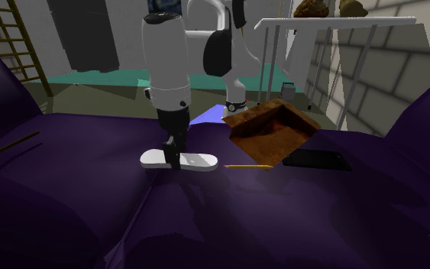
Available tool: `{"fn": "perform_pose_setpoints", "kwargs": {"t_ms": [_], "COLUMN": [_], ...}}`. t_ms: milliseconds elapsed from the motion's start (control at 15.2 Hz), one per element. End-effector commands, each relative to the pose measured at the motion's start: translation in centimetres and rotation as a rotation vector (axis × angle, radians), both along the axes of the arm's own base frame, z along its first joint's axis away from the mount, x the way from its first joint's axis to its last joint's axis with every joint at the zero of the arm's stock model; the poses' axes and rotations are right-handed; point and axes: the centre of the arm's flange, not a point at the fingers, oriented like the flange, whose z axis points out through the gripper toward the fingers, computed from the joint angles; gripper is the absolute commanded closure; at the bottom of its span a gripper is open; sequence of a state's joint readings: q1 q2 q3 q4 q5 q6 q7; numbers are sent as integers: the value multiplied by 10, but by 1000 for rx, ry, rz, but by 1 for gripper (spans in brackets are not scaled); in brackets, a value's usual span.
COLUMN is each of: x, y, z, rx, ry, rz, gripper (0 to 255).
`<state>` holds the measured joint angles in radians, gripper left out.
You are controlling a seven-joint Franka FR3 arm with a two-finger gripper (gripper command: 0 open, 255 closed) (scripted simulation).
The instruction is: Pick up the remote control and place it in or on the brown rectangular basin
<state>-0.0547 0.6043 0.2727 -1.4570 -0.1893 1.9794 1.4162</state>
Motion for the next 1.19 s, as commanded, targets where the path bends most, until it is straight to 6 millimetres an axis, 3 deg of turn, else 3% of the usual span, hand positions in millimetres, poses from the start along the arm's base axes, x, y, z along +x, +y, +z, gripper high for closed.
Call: {"fn": "perform_pose_setpoints", "kwargs": {"t_ms": [0, 1122], "x": [0, 0], "y": [0, 0], "z": [8, 98], "rx": [0, 0], "ry": [0, -1], "rz": [0, 0], "gripper": [255, 255]}}
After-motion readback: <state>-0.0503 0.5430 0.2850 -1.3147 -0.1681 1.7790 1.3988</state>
